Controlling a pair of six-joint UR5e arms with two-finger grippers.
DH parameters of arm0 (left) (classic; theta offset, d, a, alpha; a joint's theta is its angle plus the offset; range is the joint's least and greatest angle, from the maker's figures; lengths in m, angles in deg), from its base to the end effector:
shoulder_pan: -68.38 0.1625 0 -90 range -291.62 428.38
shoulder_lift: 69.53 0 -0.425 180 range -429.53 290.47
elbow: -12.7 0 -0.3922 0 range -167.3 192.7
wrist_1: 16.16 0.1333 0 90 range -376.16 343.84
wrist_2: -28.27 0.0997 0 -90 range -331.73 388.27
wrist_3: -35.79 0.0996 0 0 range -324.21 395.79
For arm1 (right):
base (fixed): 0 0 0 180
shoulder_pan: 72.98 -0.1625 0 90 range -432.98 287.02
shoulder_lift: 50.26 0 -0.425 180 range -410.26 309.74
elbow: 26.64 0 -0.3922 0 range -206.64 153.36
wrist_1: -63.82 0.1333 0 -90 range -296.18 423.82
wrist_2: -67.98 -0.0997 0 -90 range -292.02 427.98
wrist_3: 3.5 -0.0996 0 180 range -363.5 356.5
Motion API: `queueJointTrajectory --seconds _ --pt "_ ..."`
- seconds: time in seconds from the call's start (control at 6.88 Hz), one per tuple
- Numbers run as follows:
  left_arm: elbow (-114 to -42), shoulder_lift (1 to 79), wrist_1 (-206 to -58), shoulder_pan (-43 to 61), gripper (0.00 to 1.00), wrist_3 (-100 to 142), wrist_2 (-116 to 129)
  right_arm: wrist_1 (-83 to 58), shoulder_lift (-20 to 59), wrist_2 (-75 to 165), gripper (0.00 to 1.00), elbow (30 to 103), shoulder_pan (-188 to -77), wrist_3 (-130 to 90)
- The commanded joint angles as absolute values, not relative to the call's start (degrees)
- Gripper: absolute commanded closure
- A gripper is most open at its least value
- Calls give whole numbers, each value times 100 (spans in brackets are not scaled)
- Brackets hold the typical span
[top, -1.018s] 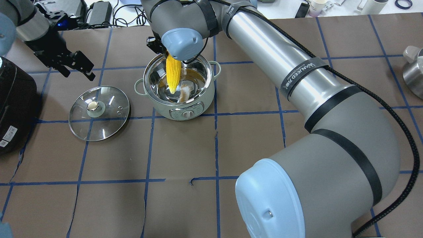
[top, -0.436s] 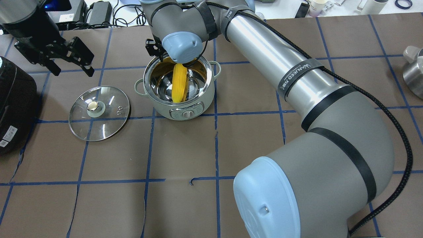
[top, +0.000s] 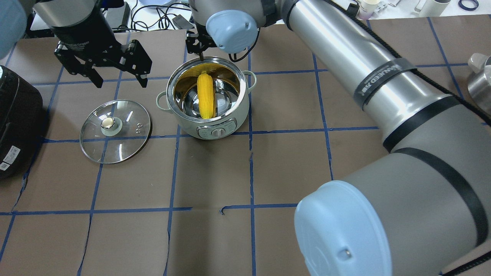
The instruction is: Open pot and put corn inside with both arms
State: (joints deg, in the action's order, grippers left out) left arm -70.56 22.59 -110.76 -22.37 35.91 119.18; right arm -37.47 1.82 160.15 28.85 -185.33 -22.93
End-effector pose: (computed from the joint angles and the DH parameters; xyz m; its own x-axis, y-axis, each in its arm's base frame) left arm -0.1383 -0.5046 0.5192 -0.9998 0.0152 -0.0159 0.0152 0.9999 -0.0003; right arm 0.4107 -0.6584 0.3895 -0.9987 -0.0491 -0.0102 -0.0471 0.9888 -0.1418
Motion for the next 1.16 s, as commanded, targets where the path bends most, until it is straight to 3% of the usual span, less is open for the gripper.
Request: queueJointTrajectory --seconds 0.0,0.29,0.44,1.02 --pt "-7123 2293 -10566 -2293 0 3368 11889 -3435 1331 16052 0 4201 -17699 -1147" --pt "-7194 2285 -10308 -2294 0 3403 11880 -3409 2710 15991 0 5609 -16837 -644" --pt "-7211 2267 -10308 -2293 0 3412 11863 -3392 3213 16061 0 5972 -16773 -606" --pt "-7202 2276 -10308 -2285 0 3430 11862 -2785 4087 15991 0 6045 -16685 -553"
